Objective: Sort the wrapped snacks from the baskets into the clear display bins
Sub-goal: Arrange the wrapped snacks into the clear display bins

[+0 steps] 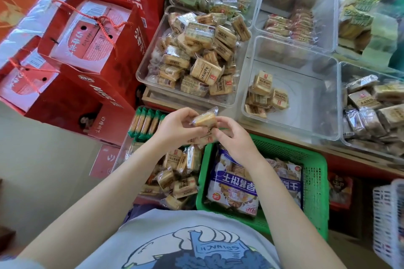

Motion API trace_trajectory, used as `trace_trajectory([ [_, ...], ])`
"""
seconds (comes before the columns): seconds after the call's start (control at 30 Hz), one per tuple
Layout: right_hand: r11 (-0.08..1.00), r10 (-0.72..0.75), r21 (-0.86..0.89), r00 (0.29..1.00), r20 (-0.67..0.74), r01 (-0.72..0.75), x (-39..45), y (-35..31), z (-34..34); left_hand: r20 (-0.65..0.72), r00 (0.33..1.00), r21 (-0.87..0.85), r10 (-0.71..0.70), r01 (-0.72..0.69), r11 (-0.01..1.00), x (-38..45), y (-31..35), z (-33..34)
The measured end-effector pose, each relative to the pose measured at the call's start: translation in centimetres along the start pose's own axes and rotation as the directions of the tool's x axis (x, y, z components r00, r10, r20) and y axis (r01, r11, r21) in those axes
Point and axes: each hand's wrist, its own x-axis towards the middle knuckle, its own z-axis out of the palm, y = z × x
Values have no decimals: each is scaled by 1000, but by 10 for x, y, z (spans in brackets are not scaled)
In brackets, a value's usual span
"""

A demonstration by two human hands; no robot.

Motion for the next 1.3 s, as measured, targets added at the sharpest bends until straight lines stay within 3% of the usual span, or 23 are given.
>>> trace_trajectory([
  [0.1, 998, -55, -7, 997, -55, 55, 1, -4, -8, -4, 1000, -50, -7, 7, 999, 1, 3, 2],
  [0.2, 994, -98, -73, 966, -238, 83, 8, -8, -25, -23, 997, 54, -75, 76, 996, 4, -16, -1],
  [0.27, 990, -129, -113, 872, -472, 85, 17, -10, -44, -24, 990, 191, -140, 142, 971, 5, -34, -2],
  [0.33, 972, -184, -235, 718, -672, 29, 32, -8, -65, -9, 974, 316, -225, 216, 924, 3, -54, -2],
  [0.4, 916, -238, -386, 626, -742, -109, 50, 0, -83, 8, 949, 436, -314, 279, 855, 0, -73, 0],
  [0.47, 825, -234, -500, 645, -727, -264, 65, 11, -93, 33, 923, 563, -384, 300, 770, -5, -88, 4],
  [0.53, 738, -165, -573, 728, -666, -356, 74, 25, -97, 91, 896, 662, -434, 271, 699, -8, -97, 9],
  [0.6, 696, -55, -597, 799, -599, -399, 76, 38, -97, 160, 866, 731, -474, 219, 647, -11, -100, 14],
  [0.67, 697, -1, -592, 824, -566, -405, 73, 45, -94, 199, 830, 782, -521, 186, 595, -11, -102, 18],
  [0.83, 805, -201, -550, 768, -608, -224, 46, 42, -75, 237, 803, 866, -547, 80, 493, -17, -112, 29],
  [0.93, 859, -217, -499, 803, -555, -113, 32, 39, -54, 237, 826, 884, -512, 36, 467, -20, -117, 33],
  [1.13, 879, -308, -475, 803, -510, 35, 14, 30, -25, 246, 810, 869, -532, 59, 491, -19, -105, 29],
  [1.3, 869, -364, -479, 816, -448, 124, 8, 17, -13, 210, 894, 821, -395, 58, 568, -16, -70, 10],
])
